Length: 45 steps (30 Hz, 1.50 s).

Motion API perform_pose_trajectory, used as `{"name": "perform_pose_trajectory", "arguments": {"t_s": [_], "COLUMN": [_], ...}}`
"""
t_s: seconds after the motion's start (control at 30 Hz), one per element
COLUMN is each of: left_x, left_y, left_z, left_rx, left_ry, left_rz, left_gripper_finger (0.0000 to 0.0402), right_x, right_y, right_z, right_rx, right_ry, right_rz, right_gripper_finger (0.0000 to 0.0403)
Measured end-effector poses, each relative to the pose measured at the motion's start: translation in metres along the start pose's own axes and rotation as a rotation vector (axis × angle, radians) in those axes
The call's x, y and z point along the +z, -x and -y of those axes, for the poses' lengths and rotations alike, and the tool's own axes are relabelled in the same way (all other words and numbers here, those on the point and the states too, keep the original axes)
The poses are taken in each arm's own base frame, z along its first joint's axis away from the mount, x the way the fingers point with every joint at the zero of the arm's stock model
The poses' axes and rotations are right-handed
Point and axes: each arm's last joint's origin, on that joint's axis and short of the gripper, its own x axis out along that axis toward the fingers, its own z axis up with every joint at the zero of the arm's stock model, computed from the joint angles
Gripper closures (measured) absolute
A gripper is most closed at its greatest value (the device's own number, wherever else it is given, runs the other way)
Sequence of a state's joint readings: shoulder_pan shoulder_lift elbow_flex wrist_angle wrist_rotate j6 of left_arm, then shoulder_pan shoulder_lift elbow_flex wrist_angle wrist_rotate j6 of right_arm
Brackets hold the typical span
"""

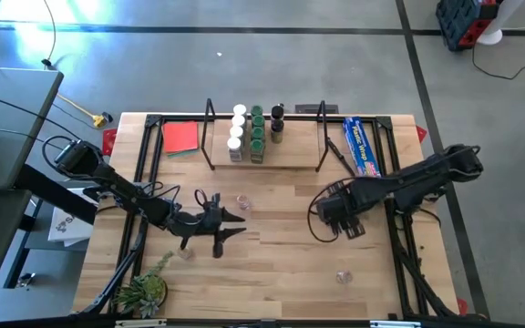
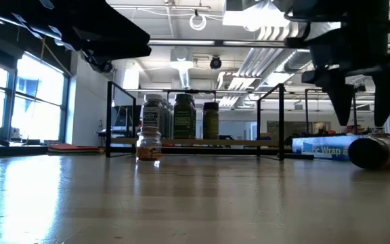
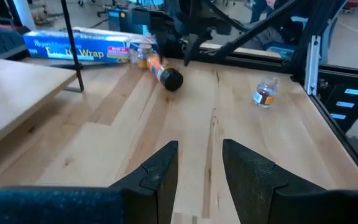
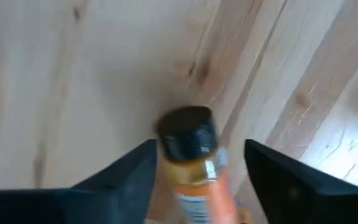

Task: Shelf spices
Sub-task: Put the black seasoning bottle on the shelf

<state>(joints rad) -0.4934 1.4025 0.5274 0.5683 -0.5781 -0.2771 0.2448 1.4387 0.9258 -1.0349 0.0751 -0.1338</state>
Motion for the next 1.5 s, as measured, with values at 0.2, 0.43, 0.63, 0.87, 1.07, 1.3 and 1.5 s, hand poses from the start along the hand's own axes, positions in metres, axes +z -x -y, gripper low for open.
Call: {"name": "perform_pose_trajectory", "arguments": {"t_s": [0.2,0.43,0.63,0.87,1.07,1.3,1.5], "left_x": [-0.003,-0.003,-0.003,-0.003,-0.003,-0.005,-0.004], "left_y": [0.000,0.000,0.000,0.001,0.002,0.007,0.007], "left_z": [0.000,0.000,-0.001,0.000,0.002,0.009,0.009], "left_rx": [-0.021,-0.021,-0.002,0.006,0.001,0.022,0.021], "left_ry": [0.001,-0.008,-0.016,-0.009,0.029,0.024,0.034], "left_rz": [-0.033,-0.034,-0.028,-0.024,-0.019,-0.005,0.003], "left_gripper_finger": [0.0280,0.0280,0.0280,0.0280,0.0280,0.0280,0.0280], "right_x": [-0.015,-0.019,-0.006,0.024,0.047,0.043,0.058], "right_y": [-0.021,-0.049,-0.056,-0.038,-0.003,-0.023,-0.051], "right_z": [-0.003,-0.014,-0.015,-0.008,-0.007,-0.010,0.002], "right_rx": [0.042,0.037,0.032,-0.089,-0.208,-0.196,-0.287], "right_ry": [0.123,0.145,0.087,-0.243,-0.457,-0.573,-0.551], "right_rz": [-0.073,0.013,0.103,0.311,0.719,1.269,1.409], "right_gripper_finger": [0.0116,0.0135,0.0202,0.0212,0.0212,0.0212,0.0212]}}
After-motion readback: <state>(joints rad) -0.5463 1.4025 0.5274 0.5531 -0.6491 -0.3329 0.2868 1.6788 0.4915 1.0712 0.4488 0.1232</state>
